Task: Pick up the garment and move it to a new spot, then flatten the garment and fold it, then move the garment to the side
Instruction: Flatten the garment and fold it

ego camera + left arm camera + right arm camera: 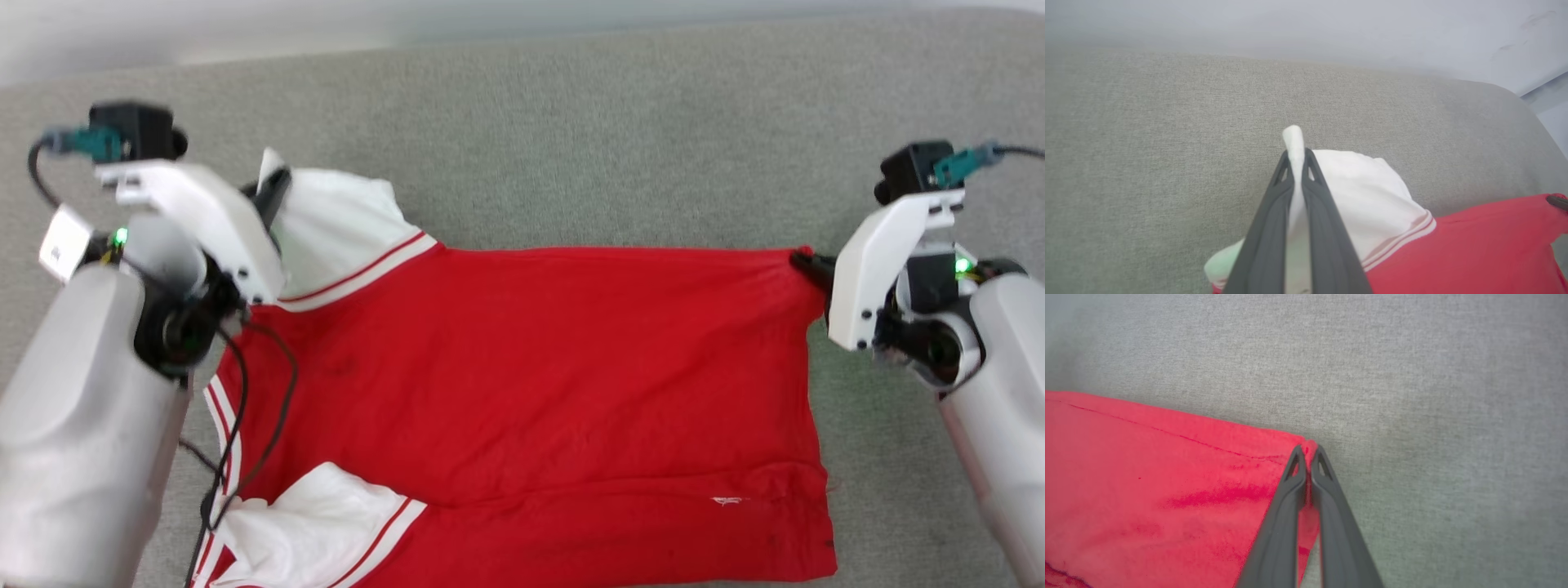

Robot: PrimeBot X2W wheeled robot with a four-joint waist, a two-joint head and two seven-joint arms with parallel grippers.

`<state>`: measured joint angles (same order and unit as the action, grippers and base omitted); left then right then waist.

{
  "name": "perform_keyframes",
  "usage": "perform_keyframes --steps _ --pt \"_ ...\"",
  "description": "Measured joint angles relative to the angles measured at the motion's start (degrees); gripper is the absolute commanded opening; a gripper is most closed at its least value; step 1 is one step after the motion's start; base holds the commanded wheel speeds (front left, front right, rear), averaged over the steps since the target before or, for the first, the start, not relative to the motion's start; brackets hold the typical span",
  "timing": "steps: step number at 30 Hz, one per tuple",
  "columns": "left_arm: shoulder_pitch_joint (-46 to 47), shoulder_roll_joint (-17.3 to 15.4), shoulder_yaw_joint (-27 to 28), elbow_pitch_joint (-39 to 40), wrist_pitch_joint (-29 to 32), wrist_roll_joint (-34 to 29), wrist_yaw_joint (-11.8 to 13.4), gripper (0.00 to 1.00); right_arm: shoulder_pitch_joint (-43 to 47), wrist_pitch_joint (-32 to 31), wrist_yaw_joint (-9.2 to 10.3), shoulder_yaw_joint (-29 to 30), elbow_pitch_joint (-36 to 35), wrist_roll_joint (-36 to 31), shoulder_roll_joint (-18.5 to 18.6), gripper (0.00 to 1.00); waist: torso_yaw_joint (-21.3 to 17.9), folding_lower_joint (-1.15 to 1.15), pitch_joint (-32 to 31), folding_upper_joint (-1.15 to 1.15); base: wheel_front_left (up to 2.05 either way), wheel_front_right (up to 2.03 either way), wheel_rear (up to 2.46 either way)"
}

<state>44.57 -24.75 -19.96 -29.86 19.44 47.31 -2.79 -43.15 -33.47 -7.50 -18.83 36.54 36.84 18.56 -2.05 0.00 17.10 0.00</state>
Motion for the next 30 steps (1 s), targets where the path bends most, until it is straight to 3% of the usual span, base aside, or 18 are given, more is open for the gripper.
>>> perform_keyframes --steps 4,5,11,23,24,25,26,27,28,29,30 --pt "-8.2 -0.93 1.72 2.54 -3.44 1.19 1.46 0.0 6.19 1.35 0.0 2.15 -3.69 0.78 -0.14 0.0 0.32 0.0 -2.93 0.0 0.0 0.0 0.0" --pt "-14.42 -1.23 2.49 5.19 -5.56 1.63 2.78 0.0 11.45 2.79 -0.01 4.0 -6.09 0.6 -0.49 0.0 0.57 0.0 -4.98 0.0 0.0 0.0 0.0" --pt "-26.45 -0.75 2.76 10.49 -8.62 1.68 6.34 0.0 20.65 4.34 0.0 7.55 -9.01 0.29 -2.55 0.0 1.05 0.0 -8.33 0.0 0.0 0.0 0.0" --pt "-44.34 -0.91 2.7 19.4 -8.59 2.88 12.76 0.0 33.72 4.78 -0.01 13.49 -14.77 -0.6 -5.06 0.0 1.23 -0.01 -11.61 0.0 0.0 0.0 0.0" --pt "-44.95 -0.7 2.74 19.6 -8.6 3.11 12.99 0.0 34.61 4.89 -0.01 13.72 -15.32 -0.87 -5.38 0.15 1.27 -0.01 -11.58 0.0 0.0 0.0 0.0" --pt "-45.35 -0.48 2.57 19.61 -8.42 3.49 13.04 0.0 35.56 4.87 -0.01 13.84 -15.89 -1.23 -5.71 0.47 1.31 -0.01 -11.53 0.0 0.0 0.0 0.0" --pt "-45.64 -0.32 2.09 19.48 -8.06 3.53 13.02 0.04 36.51 4.89 0.0 13.94 -16.37 -1.54 -6.15 1.0 1.33 -0.01 -11.52 0.0 0.0 0.0 0.0" --pt "-45.83 -0.2 1.88 19.24 -8.35 3.35 12.88 0.33 37.45 5.05 0.0 14.0 -17.01 -1.82 -6.65 1.0 1.34 -0.01 -11.53 0.0 0.0 0.0 0.0" --pt "-45.85 -0.04 1.93 19.01 -8.89 3.32 12.88 0.93 38.24 5.23 0.0 13.95 -17.58 -1.98 -7.1 1.0 1.3 -0.01 -11.57 0.0 0.0 0.0 0.0" --pt "-45.85 0.03 1.81 18.71 -9.53 3.15 12.69 1.0 38.94 5.52 0.0 13.97 -18.35 -2.4 -7.56 1.0 1.23 -0.01 -11.64 0.0 0.0 0.0 0.0" --pt "-45.86 0.12 1.58 18.45 -10.18 2.65 12.34 1.0 39.62 6.25 -0.02 14.12 -19.11 -3.12 -8.05 1.0 1.13 -0.01 -11.74 0.0 0.0 0.0 0.0"
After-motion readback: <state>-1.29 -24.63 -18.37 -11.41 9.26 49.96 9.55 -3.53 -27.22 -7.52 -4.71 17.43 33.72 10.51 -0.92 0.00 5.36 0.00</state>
